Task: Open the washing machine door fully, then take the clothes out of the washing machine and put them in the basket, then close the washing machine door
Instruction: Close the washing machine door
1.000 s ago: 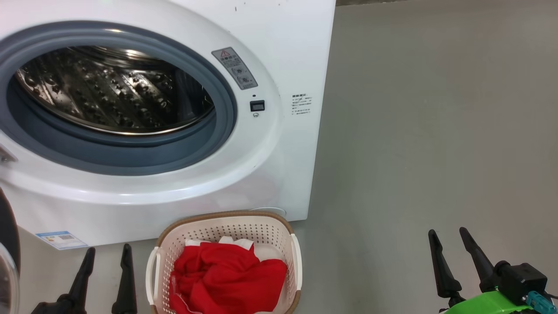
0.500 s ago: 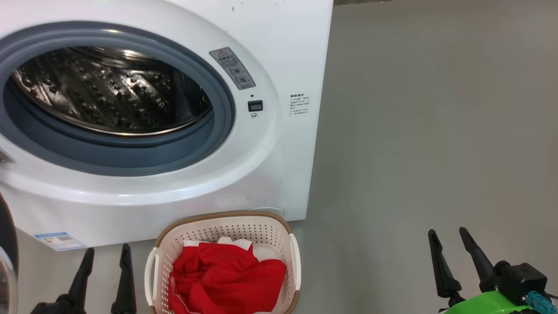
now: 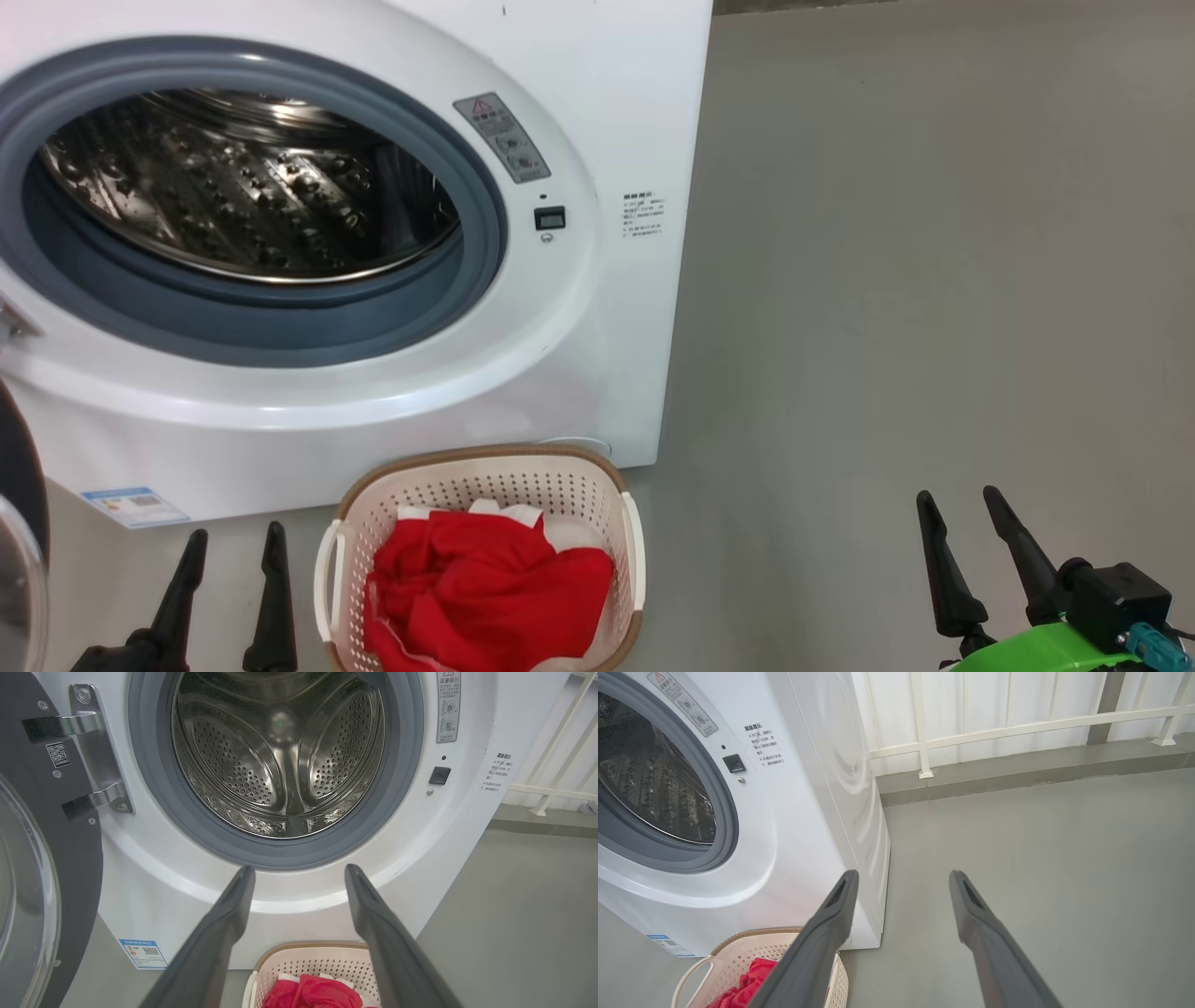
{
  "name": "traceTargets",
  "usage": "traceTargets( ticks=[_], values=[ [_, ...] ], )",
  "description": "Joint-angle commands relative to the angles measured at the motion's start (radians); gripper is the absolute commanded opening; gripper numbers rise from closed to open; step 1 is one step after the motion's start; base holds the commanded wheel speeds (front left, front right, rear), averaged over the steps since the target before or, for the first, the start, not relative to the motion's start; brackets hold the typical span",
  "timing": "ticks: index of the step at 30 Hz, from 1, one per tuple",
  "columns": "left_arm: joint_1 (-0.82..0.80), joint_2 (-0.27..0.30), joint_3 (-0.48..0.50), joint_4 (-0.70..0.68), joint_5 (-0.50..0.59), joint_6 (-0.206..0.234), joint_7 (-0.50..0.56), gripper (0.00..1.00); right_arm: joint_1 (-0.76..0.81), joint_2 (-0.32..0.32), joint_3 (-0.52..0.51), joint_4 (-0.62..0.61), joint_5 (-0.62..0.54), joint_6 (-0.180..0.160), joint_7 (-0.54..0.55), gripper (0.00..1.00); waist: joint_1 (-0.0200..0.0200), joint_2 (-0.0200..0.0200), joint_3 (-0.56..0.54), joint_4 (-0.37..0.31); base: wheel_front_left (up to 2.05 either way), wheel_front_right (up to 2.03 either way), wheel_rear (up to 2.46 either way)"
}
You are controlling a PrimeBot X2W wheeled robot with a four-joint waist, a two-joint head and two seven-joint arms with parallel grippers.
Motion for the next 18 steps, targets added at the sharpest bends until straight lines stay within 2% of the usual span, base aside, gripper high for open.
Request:
traceTargets(
  ticks=[1,18],
  values=[
    [-0.024,0.008,0.029,-0.024,0.002,-0.006,-0.005,1.00,-0.018,-0.012,0.024,-0.024,0.002,0.000,-0.006,1.00,0.0000,0.0000,-0.002,0.002,-1.15,1.15,0.00],
    [-0.014,0.007,0.019,-0.031,-0.004,-0.006,-0.005,1.00,-0.010,-0.012,0.029,-0.021,0.001,0.000,-0.006,1.00,0.0000,0.0000,-0.012,0.010,-1.26,1.26,0.00]
  ],
)
